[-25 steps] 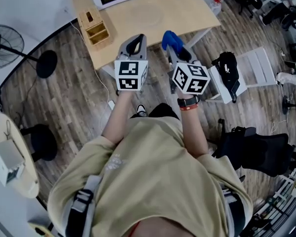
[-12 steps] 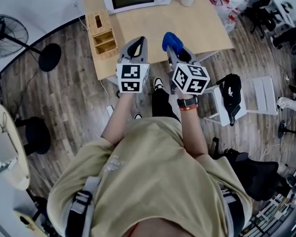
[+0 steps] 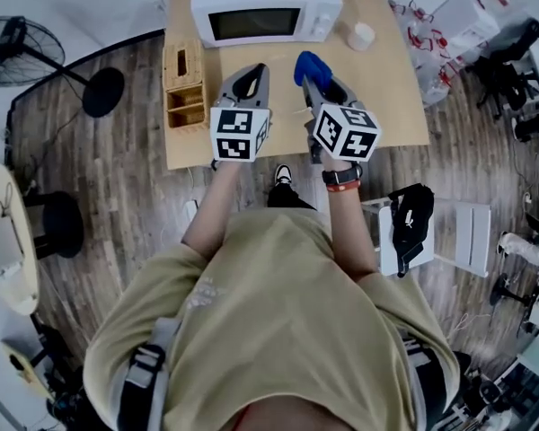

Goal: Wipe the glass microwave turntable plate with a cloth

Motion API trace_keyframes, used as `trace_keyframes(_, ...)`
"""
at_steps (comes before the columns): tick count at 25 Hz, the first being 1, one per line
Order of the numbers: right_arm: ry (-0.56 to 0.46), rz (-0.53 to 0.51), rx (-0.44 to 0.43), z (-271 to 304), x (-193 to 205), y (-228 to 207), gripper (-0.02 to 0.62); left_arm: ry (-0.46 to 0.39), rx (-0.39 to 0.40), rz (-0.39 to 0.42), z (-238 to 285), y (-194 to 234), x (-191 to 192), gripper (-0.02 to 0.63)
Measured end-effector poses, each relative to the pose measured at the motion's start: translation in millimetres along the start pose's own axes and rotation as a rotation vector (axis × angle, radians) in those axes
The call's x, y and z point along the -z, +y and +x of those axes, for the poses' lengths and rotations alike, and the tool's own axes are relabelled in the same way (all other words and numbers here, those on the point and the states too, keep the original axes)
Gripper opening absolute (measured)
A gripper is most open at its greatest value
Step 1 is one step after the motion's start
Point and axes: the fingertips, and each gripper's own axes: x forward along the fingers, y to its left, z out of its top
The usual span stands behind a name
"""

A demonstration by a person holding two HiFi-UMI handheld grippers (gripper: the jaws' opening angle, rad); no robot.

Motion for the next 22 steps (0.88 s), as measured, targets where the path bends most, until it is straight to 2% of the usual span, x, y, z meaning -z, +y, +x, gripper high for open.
trace_keyframes(3, 0.018, -0.003, -0.032, 25, -11, -22, 0.13, 0.013, -0.033, 0.015, 30, 4, -1, 0.02)
trace_keyframes(11, 0.077, -0.012, -0.124, 86, -26, -74, 0.13, 0.044, -0.135, -0.013, 98, 17, 8, 0.02)
trace_keyframes(15, 0.141, 0.062, -0.15, 117, -9, -89, 0.13, 0.084, -0.137, -0.054, 112, 21, 26, 0.02)
trace_keyframes(22, 0.282, 0.047, -0.173, 161, 44, -92, 0.13, 0.115, -0.158, -0.084, 131, 41, 57, 0.02)
